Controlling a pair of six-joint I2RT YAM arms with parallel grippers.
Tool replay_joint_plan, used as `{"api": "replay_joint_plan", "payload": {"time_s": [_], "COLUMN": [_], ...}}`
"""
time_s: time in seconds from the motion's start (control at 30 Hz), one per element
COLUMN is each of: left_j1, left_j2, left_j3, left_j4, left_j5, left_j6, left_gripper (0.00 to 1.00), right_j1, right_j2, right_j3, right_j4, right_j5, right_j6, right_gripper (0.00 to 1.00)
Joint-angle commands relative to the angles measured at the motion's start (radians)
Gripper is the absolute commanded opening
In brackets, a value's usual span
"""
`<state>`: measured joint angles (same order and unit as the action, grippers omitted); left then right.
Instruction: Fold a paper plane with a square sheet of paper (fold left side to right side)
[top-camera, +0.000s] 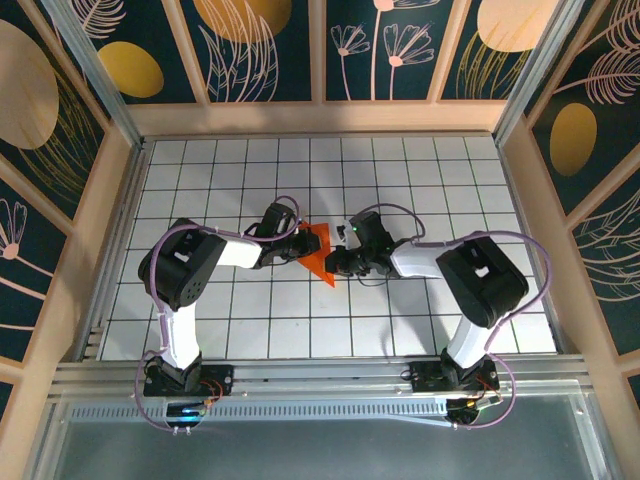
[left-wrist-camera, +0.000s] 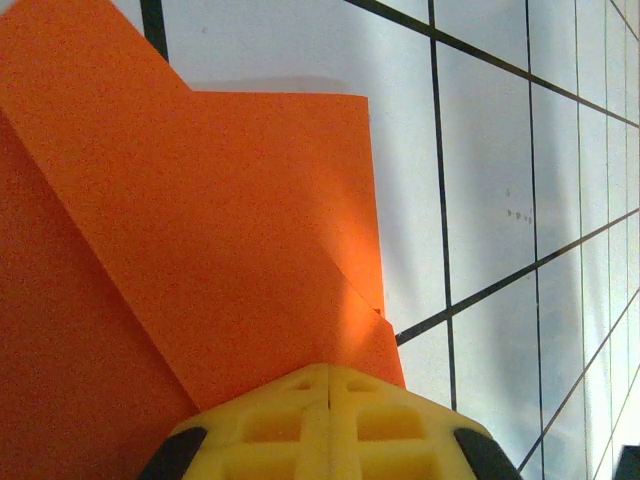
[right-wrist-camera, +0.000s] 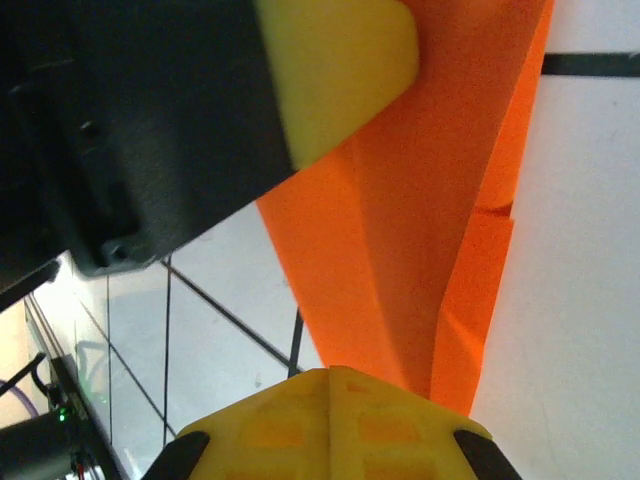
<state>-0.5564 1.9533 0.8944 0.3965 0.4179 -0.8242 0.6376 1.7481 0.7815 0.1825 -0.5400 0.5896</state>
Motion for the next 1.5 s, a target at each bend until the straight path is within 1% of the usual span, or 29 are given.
{"api": "replay_joint_plan", "payload": {"time_s": [0.0,0.43,0.6,1.03,1.47], "left_j1": [0.003,0.003,0.003,0.005,0.004], "left_j2": [0.042,0.043,0.045,0.054,0.054], "left_j3": [-0.008,-0.009,-0.008,-0.002,0.000], "left_j4": [-0.074,-0.083,-0.085,-0.112,-0.119], "left_j5": [-0.048,-0.057,-0.060,-0.092,-0.100], "left_j6": [0.003,-0.004,-0.007,-0.025,-0.025], "left_gripper": [0.00,0.00,0.00,0.00,0.00], "right_j1": [0.002,0.003,0.009,0.047,0.057], "right_j2": [0.041,0.105,0.120,0.033,-0.012], "right_j3": [0.038,0.073,0.078,-0.033,-0.107], "right_j4": [0.057,0.078,0.056,0.000,0.014], "right_j5": [0.003,0.023,0.037,0.034,0.025], "right_j6": [0.025,0.024,0.015,0.026,0.045], "right_gripper": [0.00,0.00,0.00,0.00,0.00]}}
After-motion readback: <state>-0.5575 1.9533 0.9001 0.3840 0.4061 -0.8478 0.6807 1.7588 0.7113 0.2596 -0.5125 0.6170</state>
